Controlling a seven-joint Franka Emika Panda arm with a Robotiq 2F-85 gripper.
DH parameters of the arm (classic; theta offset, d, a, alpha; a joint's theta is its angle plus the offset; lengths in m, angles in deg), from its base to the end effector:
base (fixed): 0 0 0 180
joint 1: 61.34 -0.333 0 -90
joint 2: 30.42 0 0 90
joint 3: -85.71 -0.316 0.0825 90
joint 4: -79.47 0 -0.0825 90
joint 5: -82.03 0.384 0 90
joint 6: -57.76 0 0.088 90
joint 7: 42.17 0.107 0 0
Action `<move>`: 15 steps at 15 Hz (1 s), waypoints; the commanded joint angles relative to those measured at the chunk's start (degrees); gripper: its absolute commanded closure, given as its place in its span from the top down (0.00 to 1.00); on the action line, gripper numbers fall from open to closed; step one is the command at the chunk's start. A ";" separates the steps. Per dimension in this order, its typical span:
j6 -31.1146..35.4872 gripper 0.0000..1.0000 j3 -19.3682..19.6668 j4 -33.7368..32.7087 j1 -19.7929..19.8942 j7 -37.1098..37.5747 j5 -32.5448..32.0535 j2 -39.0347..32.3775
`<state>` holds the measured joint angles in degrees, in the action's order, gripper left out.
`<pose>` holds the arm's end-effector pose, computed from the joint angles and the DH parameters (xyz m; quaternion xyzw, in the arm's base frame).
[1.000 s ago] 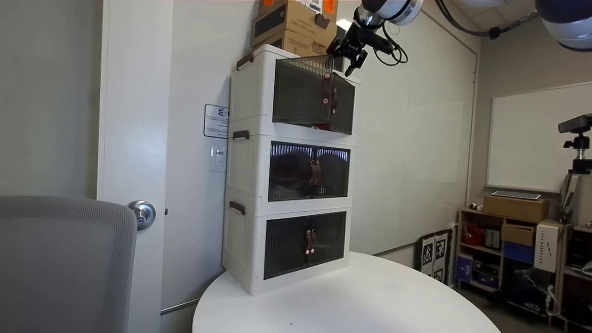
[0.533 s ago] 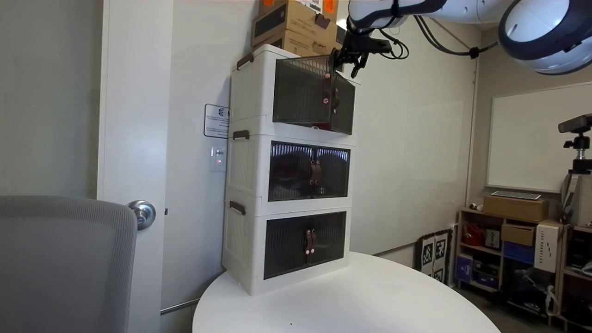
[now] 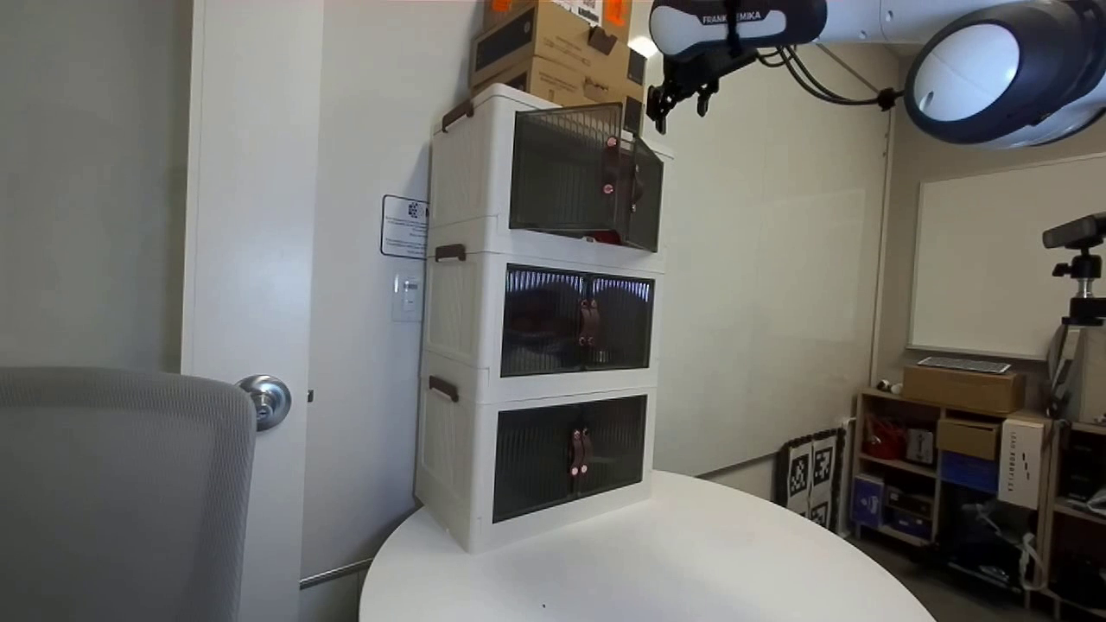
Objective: Open the doors of the topmost shelf
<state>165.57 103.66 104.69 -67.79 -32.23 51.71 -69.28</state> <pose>0.6946 -0.0444 0.7779 0.8538 -0.1180 0.3773 0.3387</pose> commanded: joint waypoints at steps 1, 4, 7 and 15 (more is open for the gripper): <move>-3.04 1.00 3.69 0.00 -1.17 -0.08 -4.14 1.03; -1.18 1.00 0.88 -0.01 1.04 -1.61 -1.20 1.83; 0.93 1.00 -3.97 -0.01 2.51 -3.01 6.41 3.26; 4.42 1.00 -15.13 1.06 5.12 -5.41 23.42 3.84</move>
<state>168.61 92.52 104.81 -64.46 -35.25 69.11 -65.25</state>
